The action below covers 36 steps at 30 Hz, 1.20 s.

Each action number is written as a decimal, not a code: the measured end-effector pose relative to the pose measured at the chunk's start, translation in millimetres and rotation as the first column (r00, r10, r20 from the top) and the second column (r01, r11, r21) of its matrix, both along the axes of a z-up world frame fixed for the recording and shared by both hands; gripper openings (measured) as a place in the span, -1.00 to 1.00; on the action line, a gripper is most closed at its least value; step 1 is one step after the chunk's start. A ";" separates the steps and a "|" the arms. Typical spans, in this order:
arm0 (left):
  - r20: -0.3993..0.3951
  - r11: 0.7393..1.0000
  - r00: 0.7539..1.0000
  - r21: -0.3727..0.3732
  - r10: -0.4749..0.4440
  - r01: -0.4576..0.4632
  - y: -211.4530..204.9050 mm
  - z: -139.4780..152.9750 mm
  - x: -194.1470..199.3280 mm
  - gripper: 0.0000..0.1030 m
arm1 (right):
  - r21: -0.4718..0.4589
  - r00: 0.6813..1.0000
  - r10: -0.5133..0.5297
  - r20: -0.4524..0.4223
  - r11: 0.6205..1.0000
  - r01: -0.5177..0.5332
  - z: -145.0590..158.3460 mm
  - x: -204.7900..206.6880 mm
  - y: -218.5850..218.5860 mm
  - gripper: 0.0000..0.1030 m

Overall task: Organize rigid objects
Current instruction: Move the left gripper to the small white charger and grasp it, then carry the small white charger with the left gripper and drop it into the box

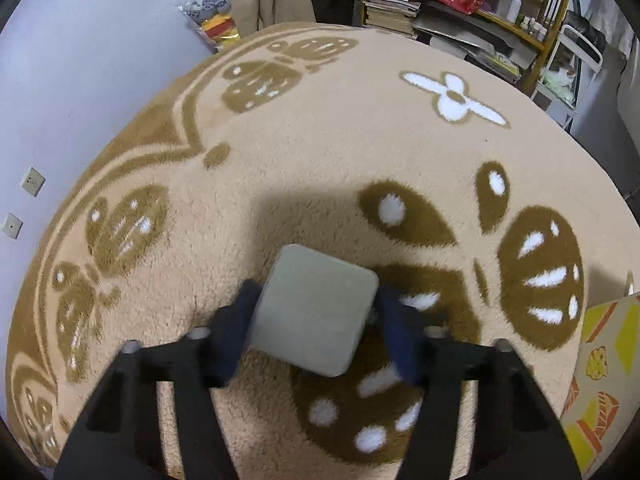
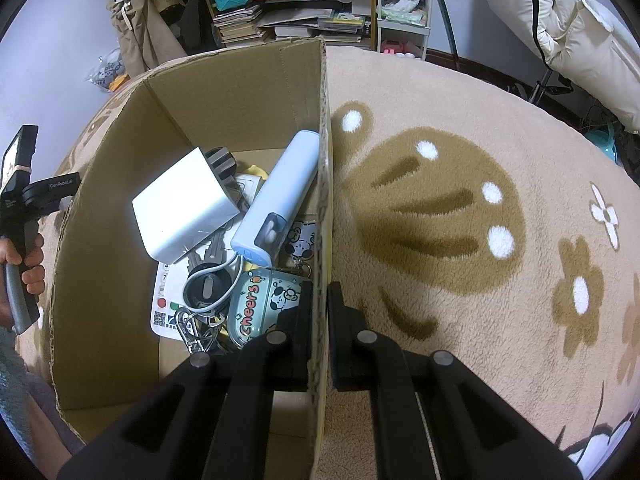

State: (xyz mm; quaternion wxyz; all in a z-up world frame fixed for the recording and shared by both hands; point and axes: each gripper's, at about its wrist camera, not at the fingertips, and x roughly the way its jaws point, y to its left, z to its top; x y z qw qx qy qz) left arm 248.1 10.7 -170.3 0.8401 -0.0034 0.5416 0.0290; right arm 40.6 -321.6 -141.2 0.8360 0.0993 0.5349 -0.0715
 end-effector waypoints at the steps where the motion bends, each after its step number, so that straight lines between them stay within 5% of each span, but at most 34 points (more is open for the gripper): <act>1: -0.001 1.000 1.000 -0.006 0.006 -0.006 0.8 0.3 -0.4 0.06 | 0.000 1.000 0.000 0.000 1.000 0.000 0.0 0.1 -0.1 -0.86; 16: 0.031 0.998 0.999 0.044 -0.036 0.035 -21.0 24.2 -15.0 0.05 | 0.001 1.000 0.000 0.000 1.000 0.000 0.3 0.3 -1.5 -0.86; 22: 0.102 0.995 0.992 0.070 -0.077 0.070 -38.1 51.4 -32.8 0.05 | 0.001 1.000 0.000 0.000 1.000 0.000 0.4 0.3 -2.0 -0.86; 36: 0.191 0.962 0.943 0.045 -0.272 0.268 -115.0 106.4 -83.3 0.05 | 0.001 1.000 0.001 -0.001 1.000 -0.001 0.3 0.6 -2.9 -0.86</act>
